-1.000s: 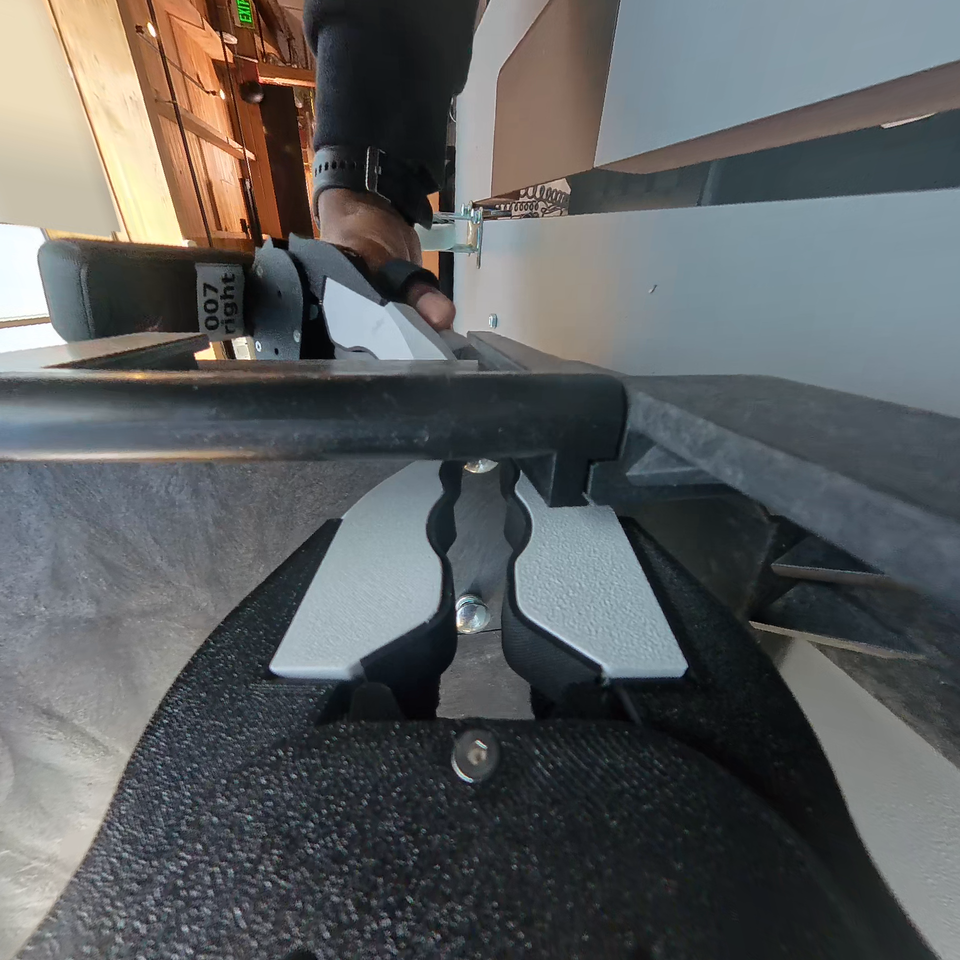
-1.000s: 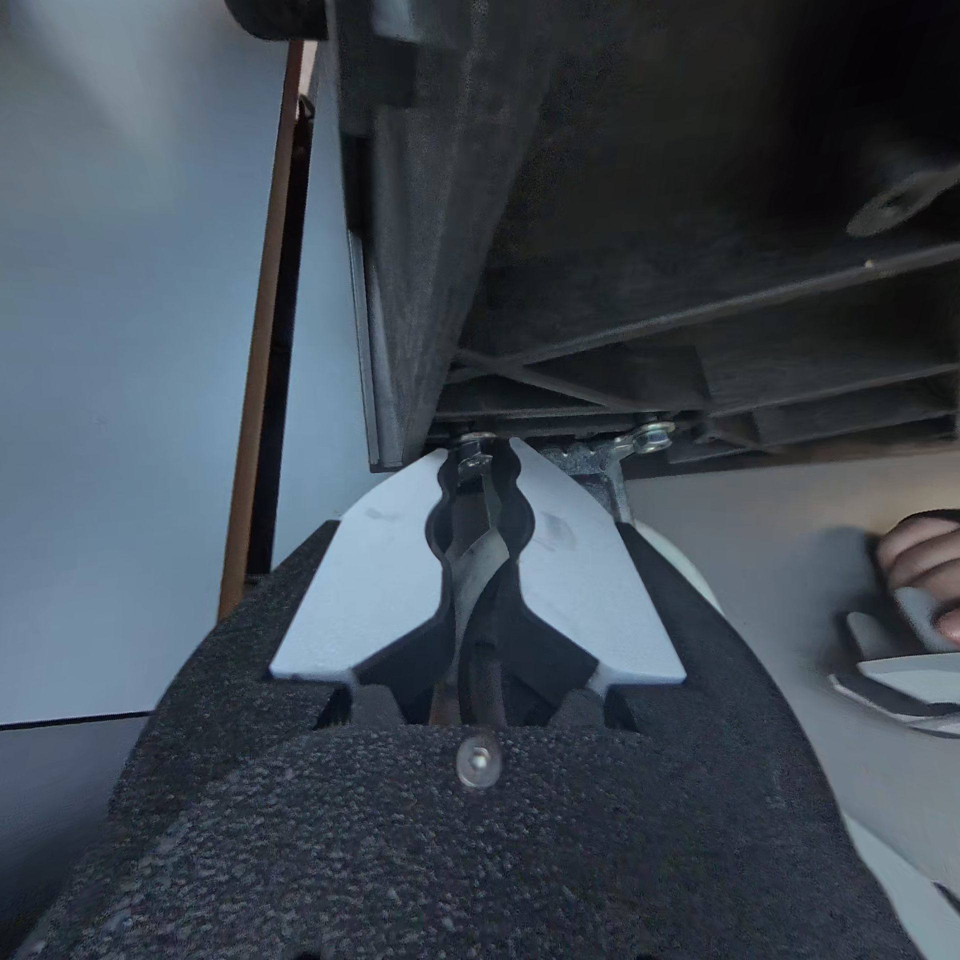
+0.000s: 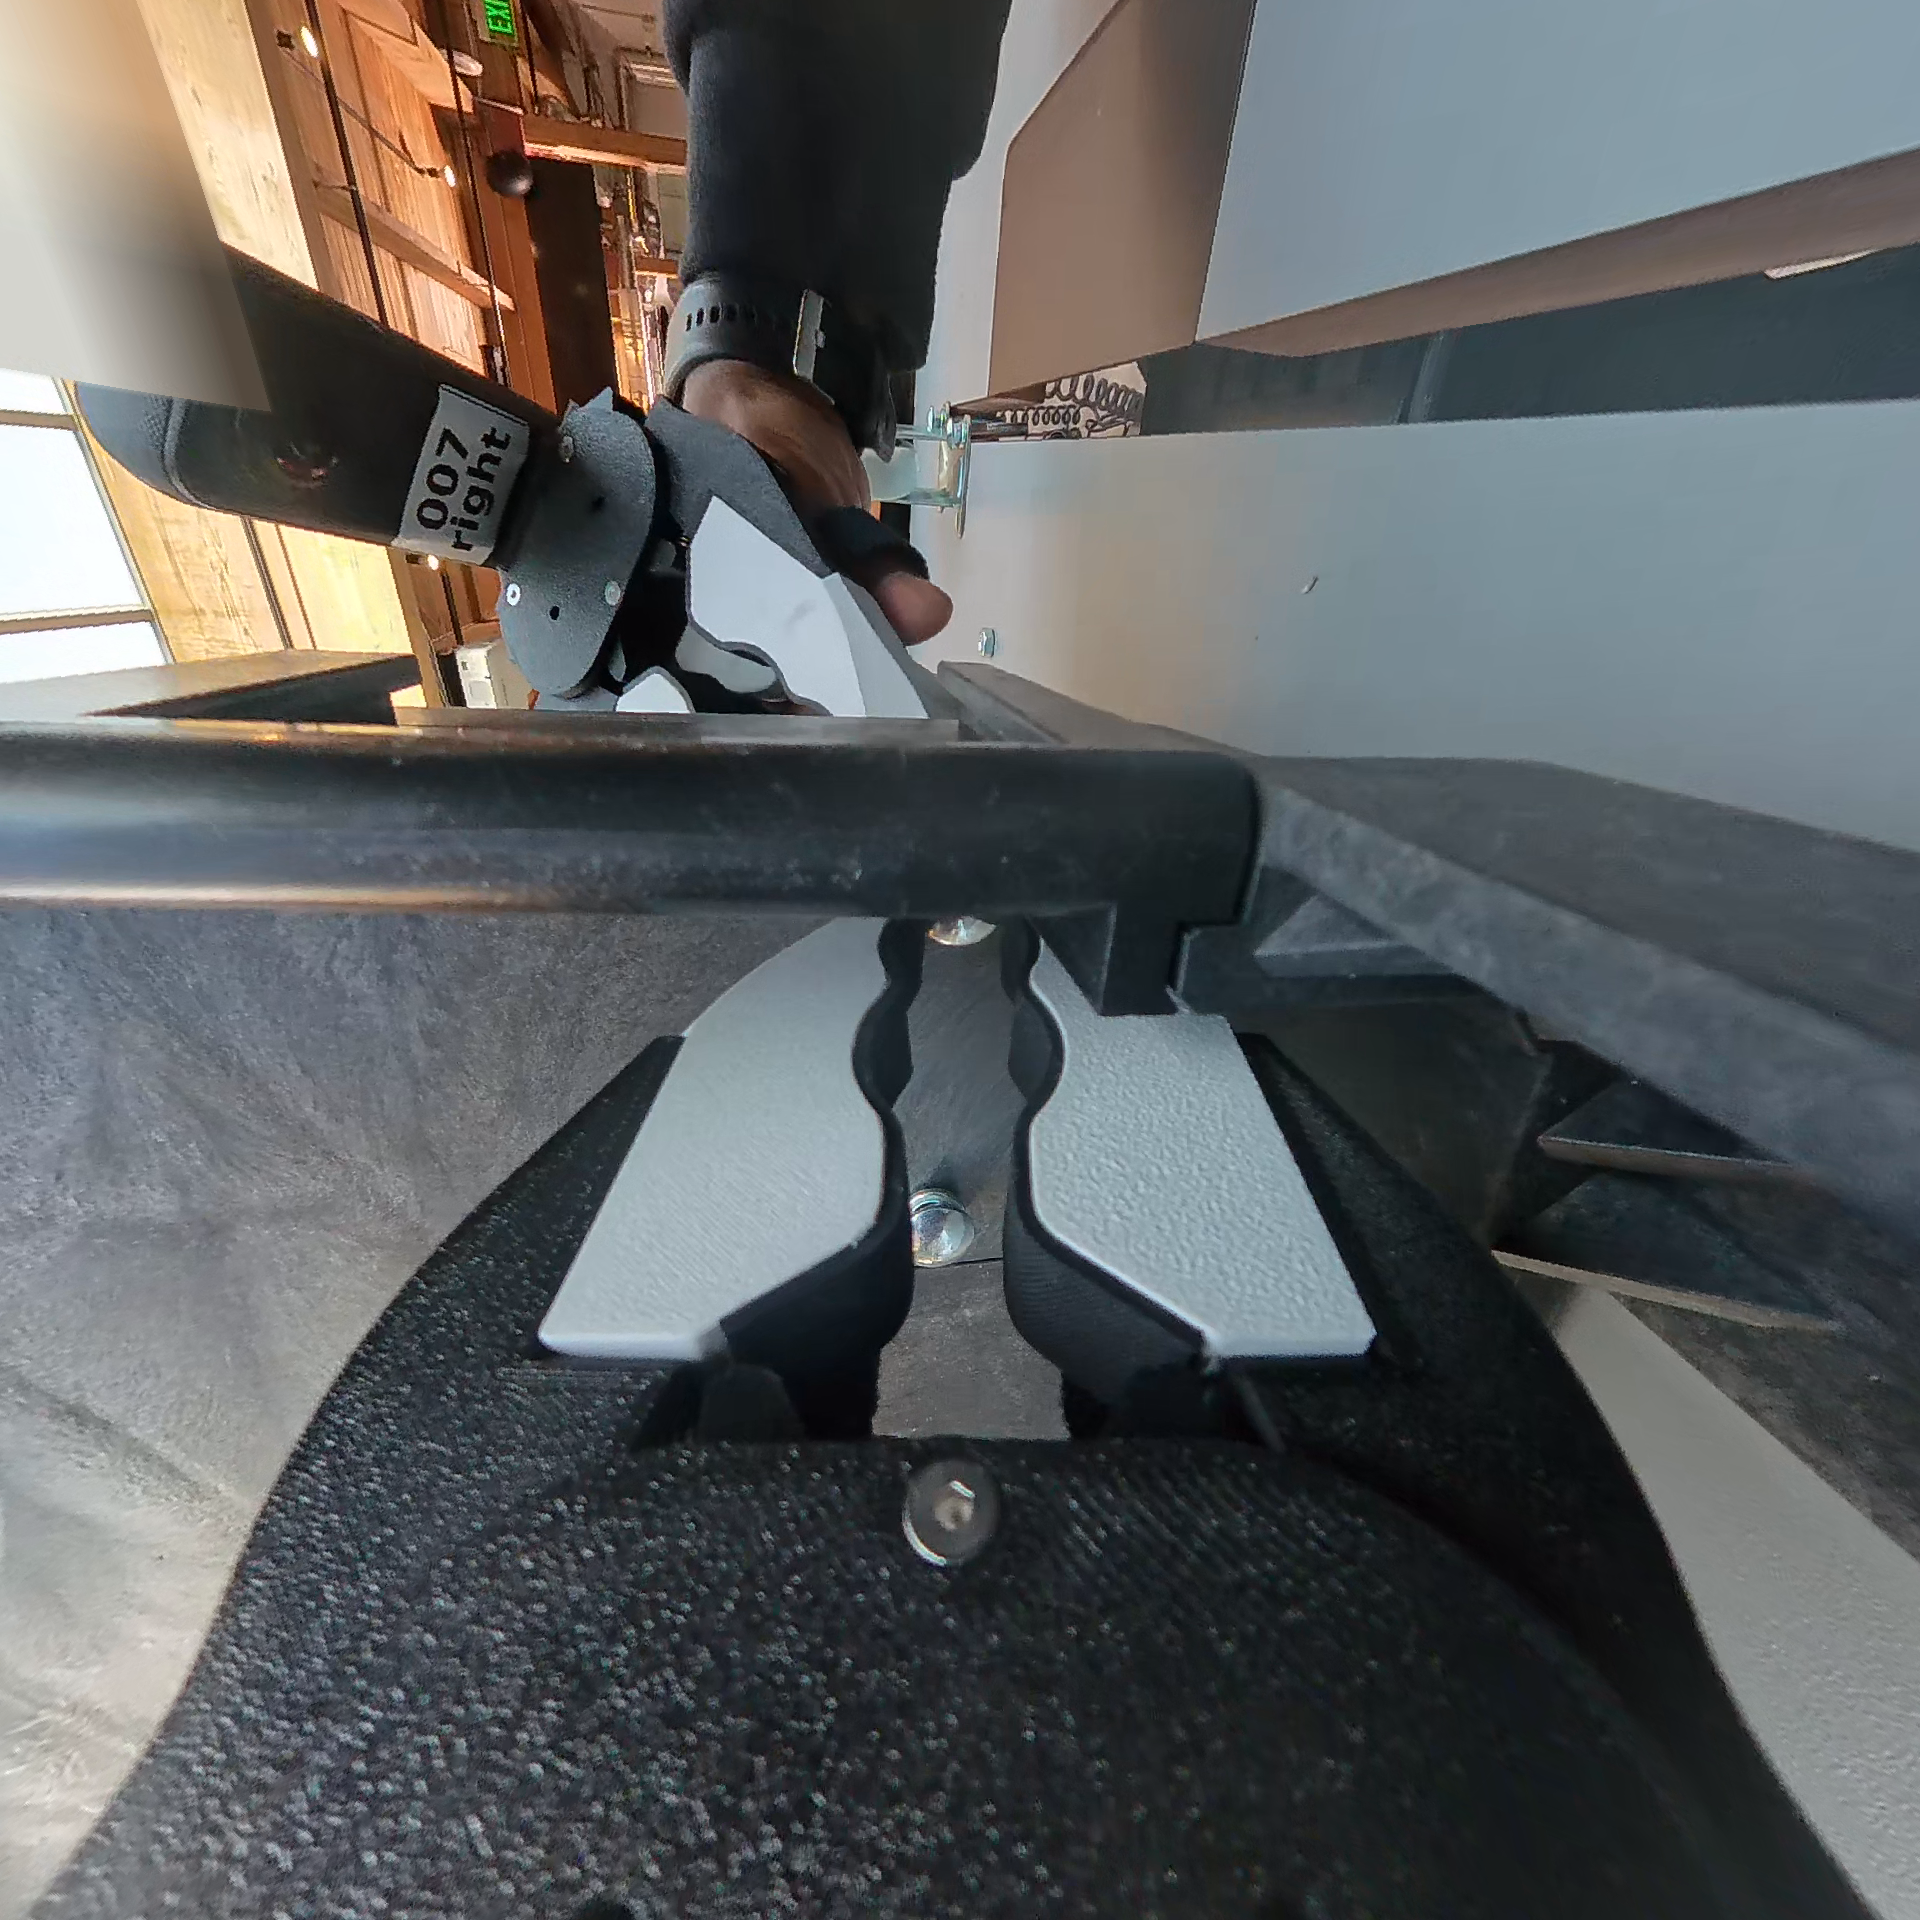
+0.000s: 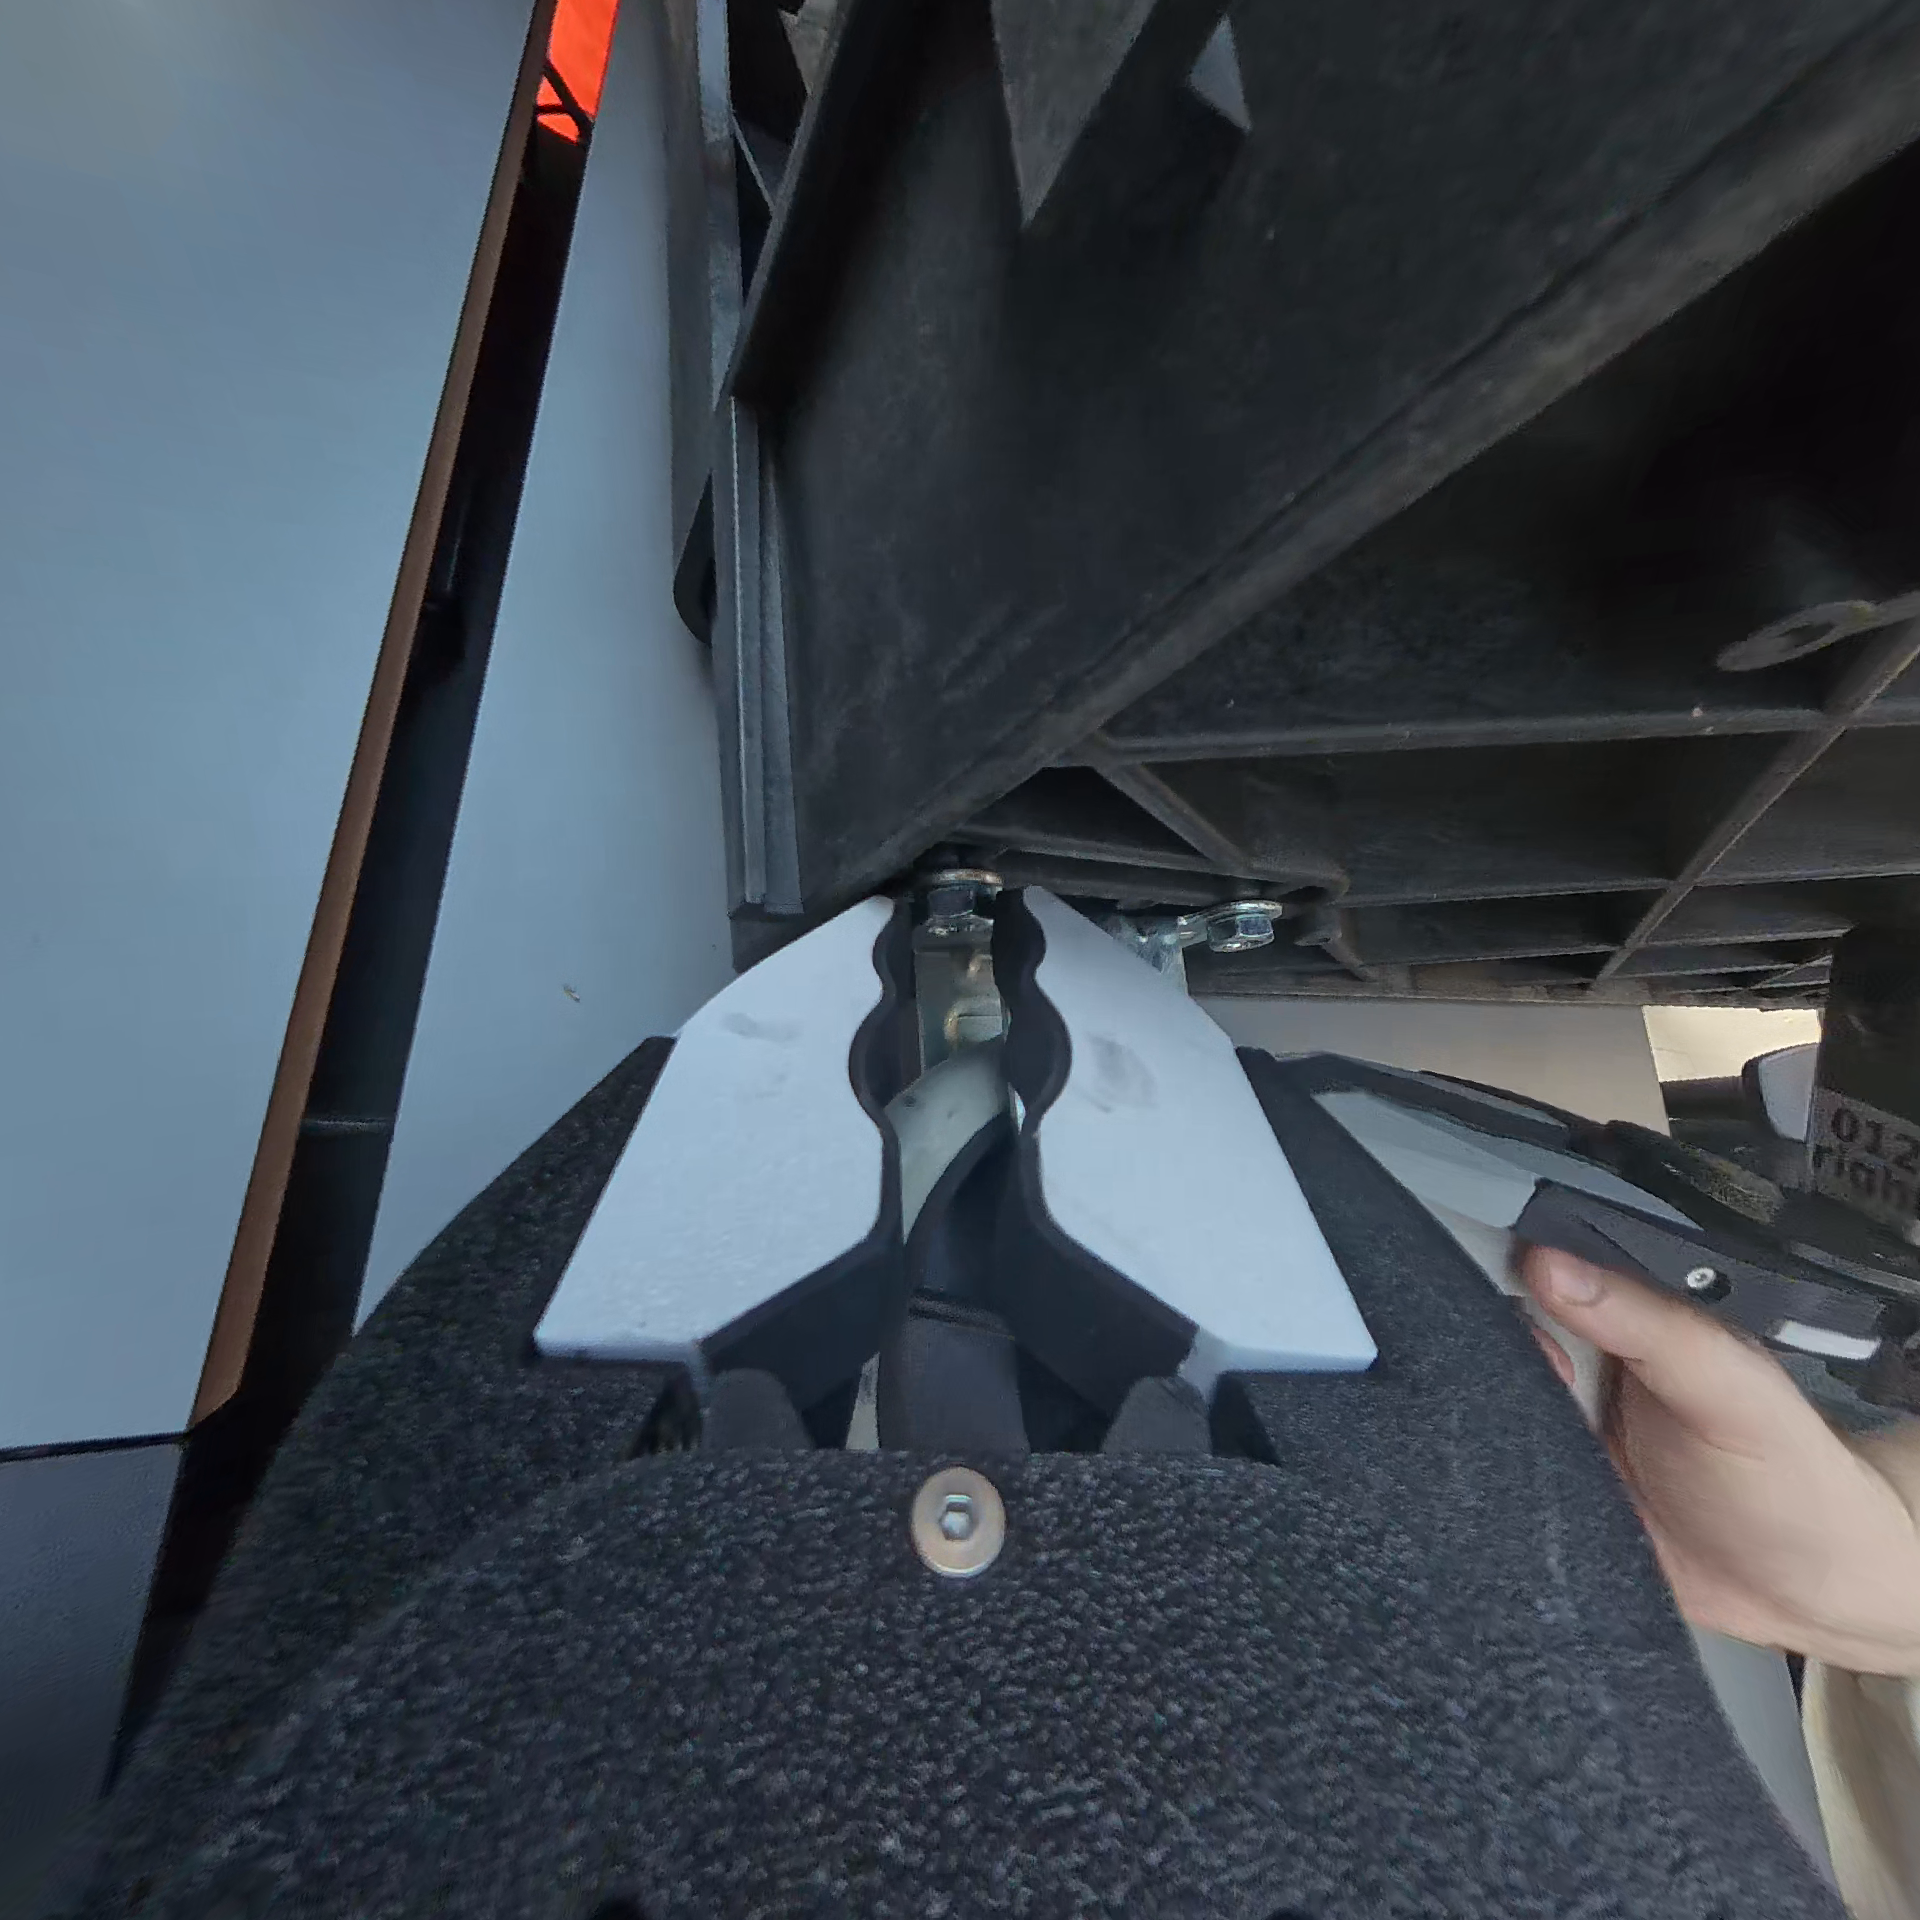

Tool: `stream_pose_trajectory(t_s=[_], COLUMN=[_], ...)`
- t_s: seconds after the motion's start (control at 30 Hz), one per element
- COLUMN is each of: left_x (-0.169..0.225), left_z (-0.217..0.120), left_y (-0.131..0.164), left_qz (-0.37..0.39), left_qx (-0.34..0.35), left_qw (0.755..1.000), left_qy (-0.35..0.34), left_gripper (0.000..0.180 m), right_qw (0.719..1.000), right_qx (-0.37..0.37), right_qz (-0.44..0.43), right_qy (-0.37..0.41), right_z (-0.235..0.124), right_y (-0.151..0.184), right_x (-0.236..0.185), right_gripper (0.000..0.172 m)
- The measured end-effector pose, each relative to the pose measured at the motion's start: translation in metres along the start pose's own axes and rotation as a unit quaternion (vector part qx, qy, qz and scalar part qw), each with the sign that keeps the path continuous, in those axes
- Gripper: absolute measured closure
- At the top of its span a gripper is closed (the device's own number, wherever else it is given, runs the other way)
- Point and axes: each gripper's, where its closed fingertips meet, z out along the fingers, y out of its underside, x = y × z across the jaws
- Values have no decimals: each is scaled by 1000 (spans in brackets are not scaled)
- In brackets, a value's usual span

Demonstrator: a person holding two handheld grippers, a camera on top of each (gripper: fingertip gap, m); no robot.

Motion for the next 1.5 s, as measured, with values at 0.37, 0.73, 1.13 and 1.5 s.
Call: stream_pose_trajectory(t_s=[0.37, 0.73, 1.13, 1.5], left_x=[0, 0, 1, 1], left_z=[0, 0, 0, 0], left_y=[0, 0, 0, 0], left_qz=[2, 1, 0, -1], left_qx=[-1, 0, -1, 1], left_qw=[1000, 1000, 1000, 1000], left_qy=[1, 1, 0, 0], left_gripper=[166, 166, 166, 166], right_qw=[992, 961, 999, 999], right_qx=[-1, 5, 17, -10], right_qz=[107, 263, 20, 36], right_qy=[-72, -85, 20, -16], right_z=[0, -2, -2, 0], right_y=[1, 3, 0, 2], right_x=[-1, -4, 0, -1], right_gripper=[157, 157, 157, 158])
